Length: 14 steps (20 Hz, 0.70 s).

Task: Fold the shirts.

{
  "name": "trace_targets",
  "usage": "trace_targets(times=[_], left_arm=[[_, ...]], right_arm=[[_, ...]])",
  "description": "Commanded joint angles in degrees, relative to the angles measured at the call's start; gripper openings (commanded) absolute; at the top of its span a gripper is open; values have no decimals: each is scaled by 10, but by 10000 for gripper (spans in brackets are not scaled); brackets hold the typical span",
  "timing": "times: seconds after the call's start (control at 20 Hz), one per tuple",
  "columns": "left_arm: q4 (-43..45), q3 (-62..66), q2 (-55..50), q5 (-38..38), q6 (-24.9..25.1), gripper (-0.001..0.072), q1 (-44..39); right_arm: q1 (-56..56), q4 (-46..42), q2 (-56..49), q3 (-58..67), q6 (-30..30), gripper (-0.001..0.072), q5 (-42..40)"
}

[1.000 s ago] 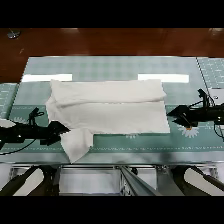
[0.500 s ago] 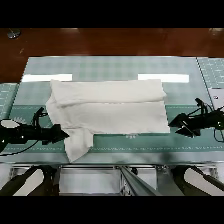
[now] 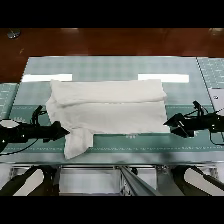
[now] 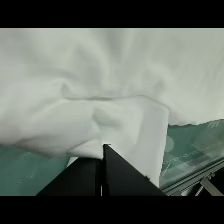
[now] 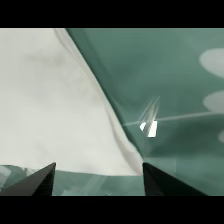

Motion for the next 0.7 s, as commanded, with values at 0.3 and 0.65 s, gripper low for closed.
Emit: trace_targets(times=[0.3,0.65], left_arm=[[-4,0,0,9,0,20,0],[-4,123,0,-27,4,20,48]], right_arm=[[103,35,-58,31,-7,514,-45],[92,-15,-64,161,-15,33,31]])
